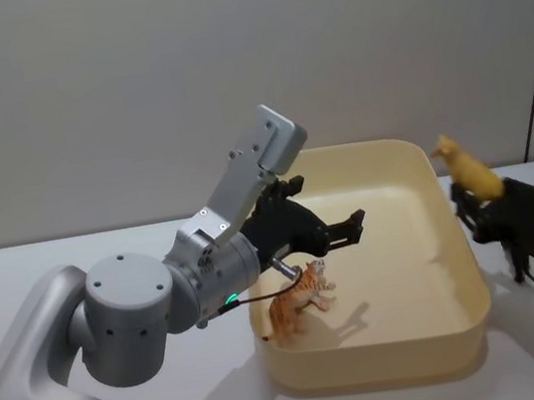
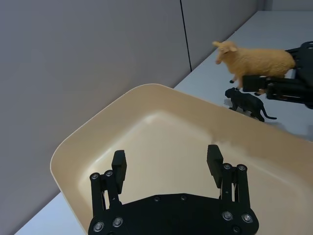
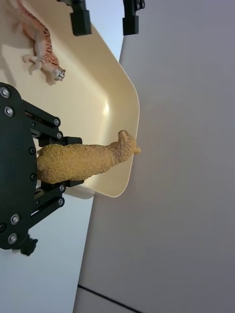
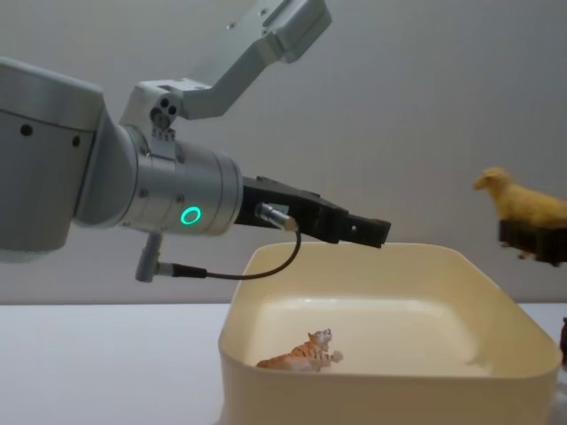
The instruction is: Pick up the toy alternately with two hands and place it into the central storage box.
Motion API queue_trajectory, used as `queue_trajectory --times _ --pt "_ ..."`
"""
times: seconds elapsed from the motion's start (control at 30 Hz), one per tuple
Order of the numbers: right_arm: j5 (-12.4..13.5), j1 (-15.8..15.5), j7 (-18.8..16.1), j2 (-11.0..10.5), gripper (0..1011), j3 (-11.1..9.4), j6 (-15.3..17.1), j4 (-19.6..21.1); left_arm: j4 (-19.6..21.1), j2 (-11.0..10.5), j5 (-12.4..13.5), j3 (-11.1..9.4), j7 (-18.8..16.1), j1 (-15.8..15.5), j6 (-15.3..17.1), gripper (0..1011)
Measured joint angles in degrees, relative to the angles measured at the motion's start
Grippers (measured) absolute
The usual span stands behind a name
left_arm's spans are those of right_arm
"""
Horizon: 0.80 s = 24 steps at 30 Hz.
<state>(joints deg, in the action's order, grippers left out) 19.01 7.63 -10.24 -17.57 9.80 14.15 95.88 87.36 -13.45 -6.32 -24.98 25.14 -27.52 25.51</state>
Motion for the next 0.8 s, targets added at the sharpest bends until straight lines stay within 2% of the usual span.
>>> queue_trajectory --times 0.13,0.23,0.27,0.47,0.63,0.77,0.8 --pt "-1.69 3.88 -0.34 2.26 306 1.17 2.38 -3.46 0.00 0.00 0.00 0.00 0.00 0.00 0.00 1001" --pt "-2.46 5.53 -0.43 3.25 357 1.68 3.39 -4.93 0.00 0.00 0.00 0.00 0.00 0.00 0.00 1001" --pt "-2.89 6.43 -0.47 3.76 417 1.95 3.89 -5.83 0.00 0.00 0.00 0.00 0.00 0.00 0.00 1001" --pt "-4.08 8.92 -0.59 5.26 576 2.75 5.34 -8.21 0.00 0.00 0.00 0.00 0.00 0.00 0.00 1001" --pt "-4.21 9.39 -0.60 5.47 737 2.86 5.47 -8.57 0.00 0.00 0.00 0.00 0.00 0.00 0.00 1001" --pt "-3.60 8.74 -0.42 4.87 846 2.33 4.89 -7.71 0.00 0.00 0.00 0.00 0.00 0.00 0.00 1001" --pt "-3.22 8.30 -0.22 4.47 900 1.98 4.63 -7.12 0.00 0.00 0.00 0.00 0.00 0.00 0.00 1001"
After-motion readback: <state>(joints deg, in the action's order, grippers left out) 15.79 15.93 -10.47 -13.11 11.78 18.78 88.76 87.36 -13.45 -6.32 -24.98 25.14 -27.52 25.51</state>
